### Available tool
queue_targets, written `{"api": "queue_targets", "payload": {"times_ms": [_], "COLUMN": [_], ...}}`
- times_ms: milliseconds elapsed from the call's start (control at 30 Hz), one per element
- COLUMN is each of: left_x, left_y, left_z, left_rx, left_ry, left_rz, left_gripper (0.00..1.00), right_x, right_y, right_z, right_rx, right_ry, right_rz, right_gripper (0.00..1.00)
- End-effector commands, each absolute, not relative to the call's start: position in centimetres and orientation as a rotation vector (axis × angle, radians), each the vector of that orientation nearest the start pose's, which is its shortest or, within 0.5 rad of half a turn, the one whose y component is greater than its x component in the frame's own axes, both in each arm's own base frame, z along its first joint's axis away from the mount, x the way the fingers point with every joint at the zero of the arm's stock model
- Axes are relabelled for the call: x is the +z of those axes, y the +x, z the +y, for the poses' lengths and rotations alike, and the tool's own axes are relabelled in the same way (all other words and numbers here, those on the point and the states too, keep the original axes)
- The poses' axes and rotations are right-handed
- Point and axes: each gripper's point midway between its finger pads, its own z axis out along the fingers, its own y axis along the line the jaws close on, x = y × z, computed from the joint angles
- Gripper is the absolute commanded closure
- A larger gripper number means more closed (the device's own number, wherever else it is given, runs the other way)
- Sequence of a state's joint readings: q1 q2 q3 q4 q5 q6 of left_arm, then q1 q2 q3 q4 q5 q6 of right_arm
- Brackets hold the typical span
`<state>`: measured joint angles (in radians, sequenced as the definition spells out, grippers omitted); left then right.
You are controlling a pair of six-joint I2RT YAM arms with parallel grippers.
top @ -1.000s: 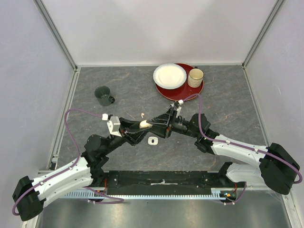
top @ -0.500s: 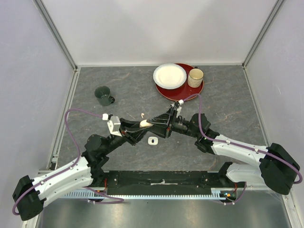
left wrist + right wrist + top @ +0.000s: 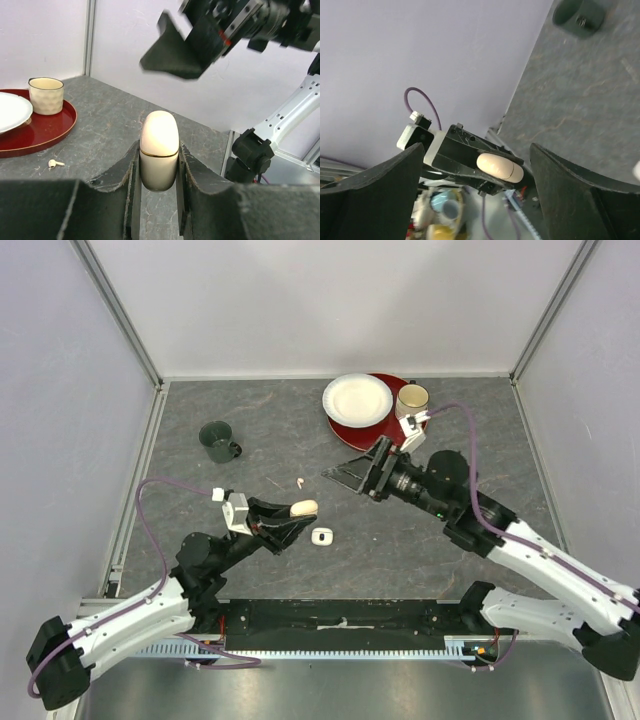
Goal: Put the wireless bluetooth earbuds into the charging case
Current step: Pick up the charging case at the center of the board, then open the charging case.
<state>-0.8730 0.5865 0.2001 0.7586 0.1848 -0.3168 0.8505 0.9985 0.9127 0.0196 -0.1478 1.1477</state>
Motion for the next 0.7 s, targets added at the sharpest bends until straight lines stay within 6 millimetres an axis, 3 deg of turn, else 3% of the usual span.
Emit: {"api": "queue_targets", "payload": {"times_ms": [0, 133, 233, 533, 667], "left_x": [29.0, 29.4, 29.9, 30.4, 30.4], "left_y": [14.7, 14.4, 14.0, 13.9, 13.9], "left_z": [-24.4, -24.7, -25.2, -25.9, -25.9], "left_rx": [-1.192, -1.203, -1.215, -1.234, -1.229], "left_ry": [0.452, 0.474, 0.51, 0.545, 0.547], "left_rz": [1.102, 1.072, 1.055, 1.051, 1.047], "left_gripper": [0.98, 0.98, 0.98, 0.98, 0.98], "right_x": [32.3, 30.1, 30.2, 31.1, 30.5], "right_y": [19.9, 18.4, 17.6, 16.9, 16.8], "right_z": [28.6, 29.3, 29.8, 31.1, 31.3], "right_rx": [1.154, 1.064, 1.052, 1.041, 1.041], "right_ry": [-0.195, -0.419, -0.502, -0.587, -0.576], "right_rz": [1.931, 2.041, 2.021, 1.991, 2.014], "right_gripper": [0.09, 0.12, 0.12, 0.12, 0.12]}}
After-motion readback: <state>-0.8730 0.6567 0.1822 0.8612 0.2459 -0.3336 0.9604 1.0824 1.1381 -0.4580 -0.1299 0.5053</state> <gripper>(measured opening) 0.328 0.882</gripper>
